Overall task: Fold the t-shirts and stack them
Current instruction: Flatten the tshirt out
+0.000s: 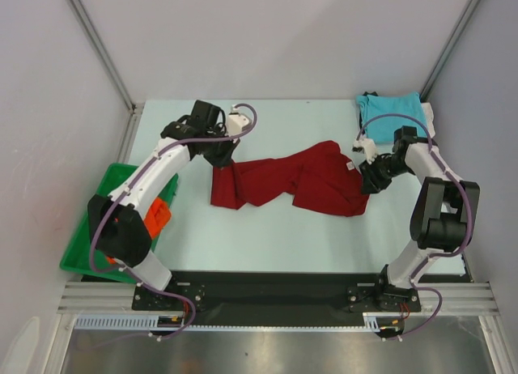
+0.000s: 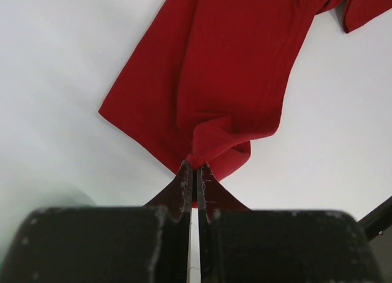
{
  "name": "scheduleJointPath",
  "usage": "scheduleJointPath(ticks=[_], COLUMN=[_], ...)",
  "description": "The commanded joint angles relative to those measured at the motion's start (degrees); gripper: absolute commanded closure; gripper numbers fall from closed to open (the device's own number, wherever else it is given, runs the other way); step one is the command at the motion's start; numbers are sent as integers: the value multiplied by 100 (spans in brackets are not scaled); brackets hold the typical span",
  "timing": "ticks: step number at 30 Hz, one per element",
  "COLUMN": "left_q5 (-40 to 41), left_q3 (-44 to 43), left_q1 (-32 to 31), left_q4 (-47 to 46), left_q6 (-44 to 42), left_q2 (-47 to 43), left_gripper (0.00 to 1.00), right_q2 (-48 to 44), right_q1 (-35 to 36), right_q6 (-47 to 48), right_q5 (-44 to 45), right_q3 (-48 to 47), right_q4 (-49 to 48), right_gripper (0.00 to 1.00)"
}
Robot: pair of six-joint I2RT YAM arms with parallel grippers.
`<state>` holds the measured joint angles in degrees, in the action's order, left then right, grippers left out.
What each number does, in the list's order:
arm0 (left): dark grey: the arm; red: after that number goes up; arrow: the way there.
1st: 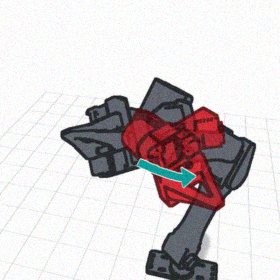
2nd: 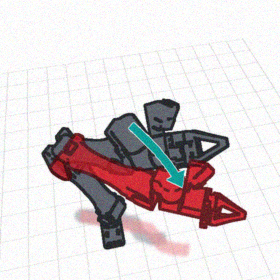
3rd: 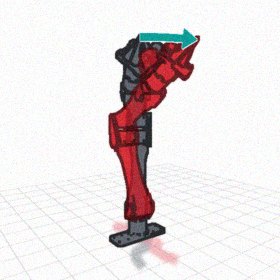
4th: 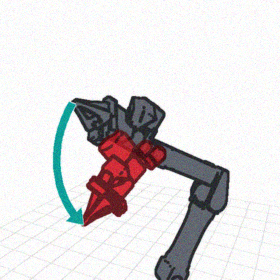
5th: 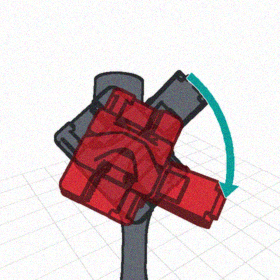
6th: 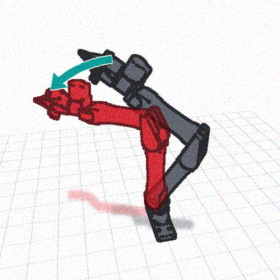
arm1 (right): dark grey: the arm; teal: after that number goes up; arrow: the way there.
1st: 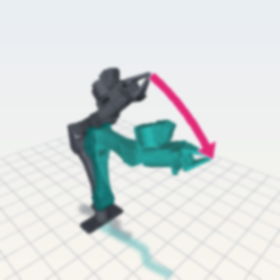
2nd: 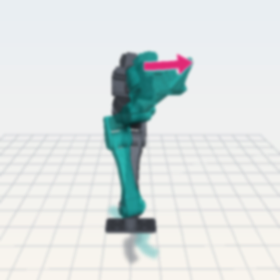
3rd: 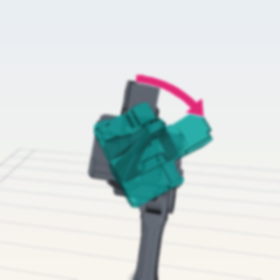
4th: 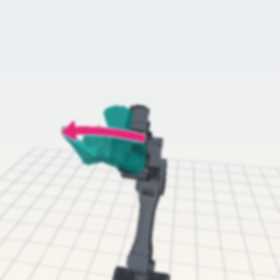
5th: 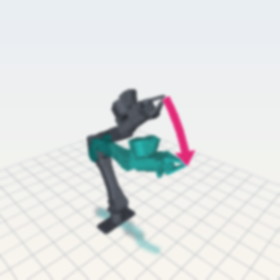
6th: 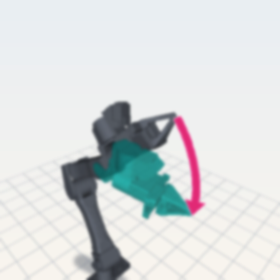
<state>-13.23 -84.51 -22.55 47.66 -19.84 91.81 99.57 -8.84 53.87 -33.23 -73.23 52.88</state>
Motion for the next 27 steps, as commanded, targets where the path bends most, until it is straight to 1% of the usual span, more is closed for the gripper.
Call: scheduleJointPath(ticks=[1, 7, 11, 17, 27], left_q5=[40, 67, 163, 260, 313], left_q3=[-381, -628, -602, -558, -602], left_q1=[-13, -13, -39, -39, -39], left_q4=[-125, -90, -90, -90, -116], left_q6=[-64, -47, -47, -64, -82], left_q2=[153, 311, 302, 320, 416], left_gripper=[99, 100, 100, 99, 100], right_q2=[-421, -210, -122, 273, 616], right_q1=[93, 120, 154, 286, 418], right_q6=[537, 555, 467, 458, 291], right_q5=[-43, 19, 150, 195, 177], right_q3=[300, 318, 354, 143, -95], right_q4=[91, -41, -392, -366, -489], right_gripper=[69, 67, 65, 64, 64])
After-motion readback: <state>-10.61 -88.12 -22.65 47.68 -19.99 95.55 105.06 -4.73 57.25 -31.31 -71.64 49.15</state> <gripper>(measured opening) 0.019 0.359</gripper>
